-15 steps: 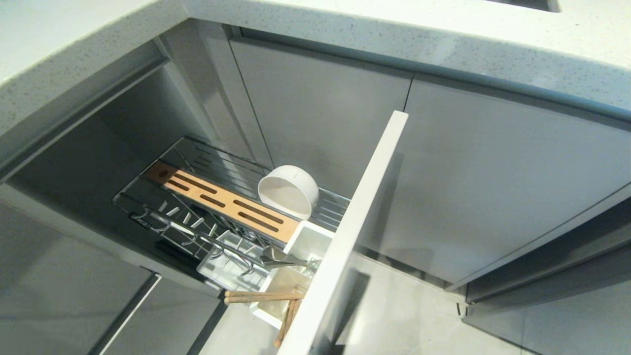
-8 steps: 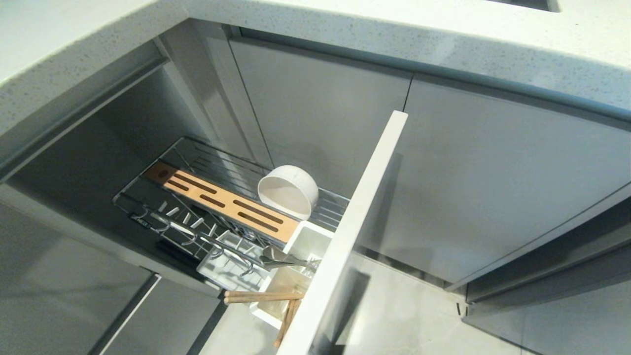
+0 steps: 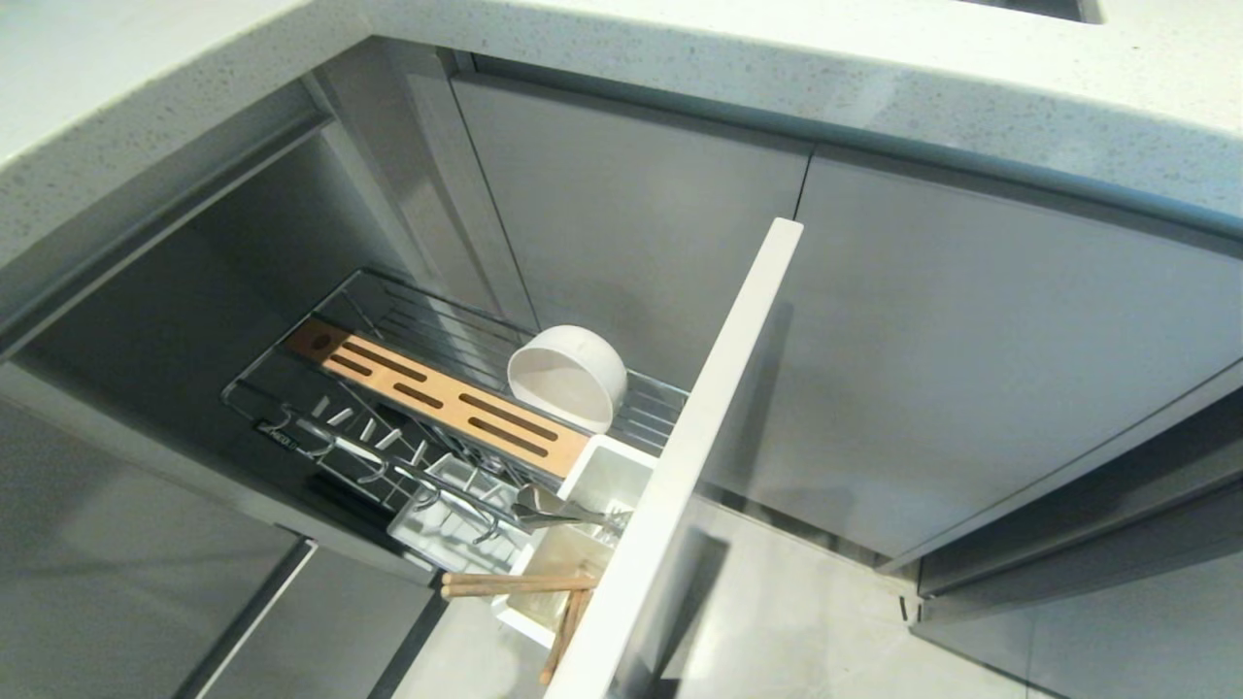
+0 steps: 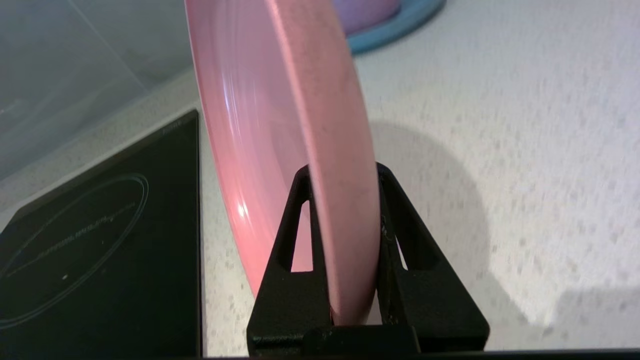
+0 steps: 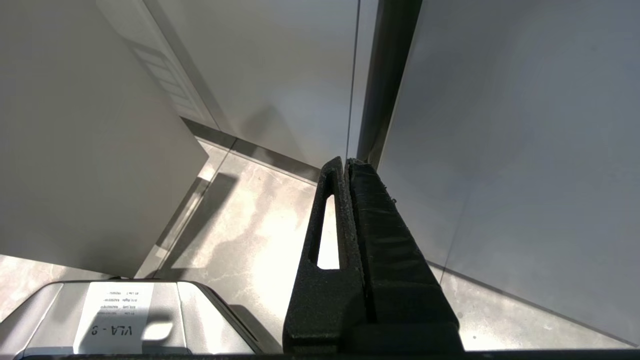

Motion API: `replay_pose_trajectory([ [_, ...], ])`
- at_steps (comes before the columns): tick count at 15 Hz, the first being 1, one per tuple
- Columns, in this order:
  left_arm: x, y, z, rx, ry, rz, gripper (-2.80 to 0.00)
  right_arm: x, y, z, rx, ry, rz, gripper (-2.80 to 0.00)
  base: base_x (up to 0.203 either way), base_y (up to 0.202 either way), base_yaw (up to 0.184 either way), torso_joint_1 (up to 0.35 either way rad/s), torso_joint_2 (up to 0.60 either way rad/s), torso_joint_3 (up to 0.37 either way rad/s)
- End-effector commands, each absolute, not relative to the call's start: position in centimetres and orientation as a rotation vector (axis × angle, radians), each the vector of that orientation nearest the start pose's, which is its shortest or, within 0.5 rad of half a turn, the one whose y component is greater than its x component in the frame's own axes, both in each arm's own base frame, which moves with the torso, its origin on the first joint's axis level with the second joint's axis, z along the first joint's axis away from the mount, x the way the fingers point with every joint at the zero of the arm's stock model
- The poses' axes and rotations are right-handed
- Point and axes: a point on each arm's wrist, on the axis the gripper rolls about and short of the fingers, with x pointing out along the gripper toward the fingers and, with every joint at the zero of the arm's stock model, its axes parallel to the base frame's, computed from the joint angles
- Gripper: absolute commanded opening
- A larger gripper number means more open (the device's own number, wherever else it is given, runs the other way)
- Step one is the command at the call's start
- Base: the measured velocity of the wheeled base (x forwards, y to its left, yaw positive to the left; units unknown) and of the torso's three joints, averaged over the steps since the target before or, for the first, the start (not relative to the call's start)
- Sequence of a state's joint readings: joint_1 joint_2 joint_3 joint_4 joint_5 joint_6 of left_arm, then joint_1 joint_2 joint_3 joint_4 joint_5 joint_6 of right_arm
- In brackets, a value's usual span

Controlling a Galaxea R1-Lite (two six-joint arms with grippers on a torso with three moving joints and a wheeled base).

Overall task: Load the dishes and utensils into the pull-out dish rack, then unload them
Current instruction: Take the plate out of the cupboard

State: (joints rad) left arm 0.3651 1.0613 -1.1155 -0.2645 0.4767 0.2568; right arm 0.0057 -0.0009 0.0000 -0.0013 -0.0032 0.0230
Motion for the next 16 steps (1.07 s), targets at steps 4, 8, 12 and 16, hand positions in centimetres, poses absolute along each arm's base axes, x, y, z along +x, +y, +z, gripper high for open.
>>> replay_pose_trajectory([
  [4, 11.0, 5.1, 37.5, 0.222, -0.186, 0.859, -2.8, -2.3, 0.0, 7.5, 0.023, 0.0, 0.003, -2.8, 0.0, 0.0, 0.0, 0.0, 0.0, 0.0],
  [8, 11.0, 4.9, 37.9, 0.239, -0.122, 0.832, -2.8, -2.3, 0.0, 7.5, 0.023, 0.0, 0.003, -2.8, 0.0, 0.0, 0.0, 0.0, 0.0, 0.0],
  [12, 10.6, 4.6, 41.6, 0.414, -0.107, 0.843, -2.8, -2.3, 0.0, 7.5, 0.023, 0.0, 0.003, -2.8, 0.0, 0.0, 0.0, 0.0, 0.0, 0.0],
  [16, 12.2, 5.1, 40.7, 0.495, 0.164, 0.813, -2.8, -2.3, 0.0, 7.5, 0.023, 0.0, 0.003, -2.8, 0.0, 0.0, 0.0, 0.0, 0.0, 0.0],
])
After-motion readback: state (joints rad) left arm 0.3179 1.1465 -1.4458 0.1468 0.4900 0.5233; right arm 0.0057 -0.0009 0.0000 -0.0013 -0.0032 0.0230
